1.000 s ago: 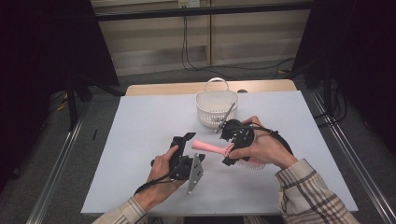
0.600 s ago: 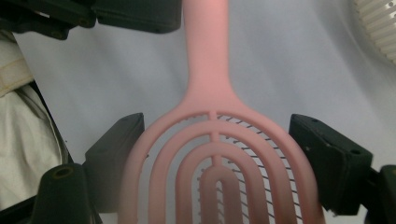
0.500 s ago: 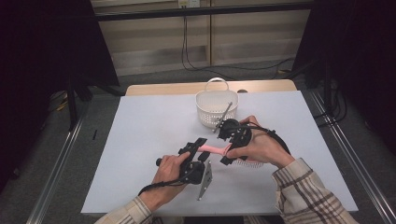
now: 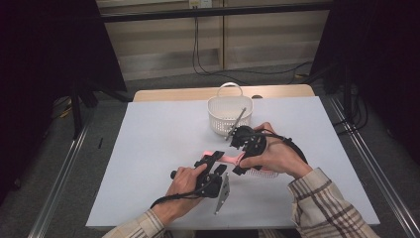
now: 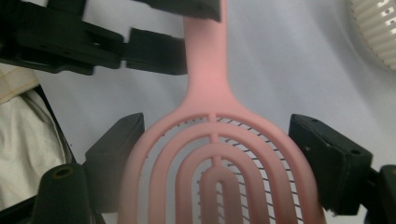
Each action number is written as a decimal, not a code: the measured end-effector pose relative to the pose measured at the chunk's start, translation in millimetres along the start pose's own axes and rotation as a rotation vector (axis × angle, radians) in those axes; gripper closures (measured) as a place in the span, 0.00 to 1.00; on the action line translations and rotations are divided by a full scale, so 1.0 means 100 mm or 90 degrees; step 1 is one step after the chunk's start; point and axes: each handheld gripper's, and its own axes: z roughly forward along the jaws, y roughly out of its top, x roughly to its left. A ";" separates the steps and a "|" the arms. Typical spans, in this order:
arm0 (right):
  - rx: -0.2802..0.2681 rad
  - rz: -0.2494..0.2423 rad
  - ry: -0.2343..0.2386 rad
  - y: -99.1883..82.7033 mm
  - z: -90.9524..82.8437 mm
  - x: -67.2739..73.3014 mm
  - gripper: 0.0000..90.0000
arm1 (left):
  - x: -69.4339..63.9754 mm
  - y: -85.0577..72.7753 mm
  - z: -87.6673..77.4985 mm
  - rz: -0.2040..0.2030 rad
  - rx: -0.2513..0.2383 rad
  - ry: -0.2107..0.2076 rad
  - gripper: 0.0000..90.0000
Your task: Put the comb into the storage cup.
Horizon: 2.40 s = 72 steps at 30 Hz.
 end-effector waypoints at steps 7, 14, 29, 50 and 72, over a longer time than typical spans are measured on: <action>-0.001 -0.006 0.001 0.04 0.00 0.02 0.23 | 0.00 0.03 0.01 0.006 0.000 0.006 0.68; 0.001 -0.009 0.006 0.09 0.03 0.03 0.23 | 0.00 0.08 0.05 -0.003 -0.009 0.006 0.76; 0.001 -0.010 0.003 0.15 0.06 0.05 0.22 | -0.01 0.10 0.06 0.019 0.009 0.029 0.87; -0.002 0.002 0.010 0.20 0.14 0.03 0.22 | 0.01 0.05 0.07 -0.007 0.020 0.023 0.89; -0.036 0.003 0.023 0.12 0.04 -0.02 0.09 | 0.06 -0.02 0.07 -0.048 0.007 0.027 0.90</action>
